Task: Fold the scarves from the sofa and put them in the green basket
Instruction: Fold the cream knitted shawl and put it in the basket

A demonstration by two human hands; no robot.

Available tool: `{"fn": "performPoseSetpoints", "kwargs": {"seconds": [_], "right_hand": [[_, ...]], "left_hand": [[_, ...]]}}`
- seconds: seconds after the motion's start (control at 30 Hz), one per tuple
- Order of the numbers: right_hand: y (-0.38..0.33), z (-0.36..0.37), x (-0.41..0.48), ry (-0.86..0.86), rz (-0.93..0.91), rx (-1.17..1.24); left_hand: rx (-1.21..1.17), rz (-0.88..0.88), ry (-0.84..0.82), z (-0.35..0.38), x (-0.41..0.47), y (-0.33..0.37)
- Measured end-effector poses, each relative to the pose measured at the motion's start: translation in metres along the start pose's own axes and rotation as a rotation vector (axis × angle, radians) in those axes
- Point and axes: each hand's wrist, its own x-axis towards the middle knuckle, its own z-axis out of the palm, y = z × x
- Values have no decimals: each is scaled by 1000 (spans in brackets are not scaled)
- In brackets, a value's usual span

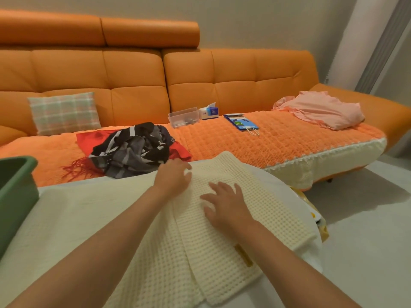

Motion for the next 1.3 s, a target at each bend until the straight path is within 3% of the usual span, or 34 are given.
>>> {"fn": "performPoseSetpoints", "kwargs": {"seconds": [0.13, 0.3, 0.4, 0.53, 0.73, 0.8, 0.9, 1.03, 1.13, 1.3], "right_hand": [[29, 9, -1, -217, 266, -107], [58, -1, -8, -225, 380, -75], [72, -7, -12, -177, 357, -65], [86, -13, -14, -155, 321, -10], [123, -17, -19, 76, 245, 199], [131, -17, -20, 117, 277, 163], [134, -21, -20, 118, 402, -44], [126, -29, -18, 17, 545, -85], [114, -42, -17, -11, 555, 0], [54, -87, -16, -92, 383, 281]], "left_hand": [[132, 39, -453, 17, -24, 13], [170, -6, -515, 22, -21, 9], [214, 26, -428, 24, -10, 28], [141, 223, -252, 30, 13, 75], [266, 488, -251, 53, 54, 141], [364, 551, -285, 59, 67, 151], [408, 533, -343, 59, 82, 158], [328, 471, -233, 35, 82, 150], [273, 411, -145, 4, 71, 124], [175, 355, -50, -62, 38, 60]]}}
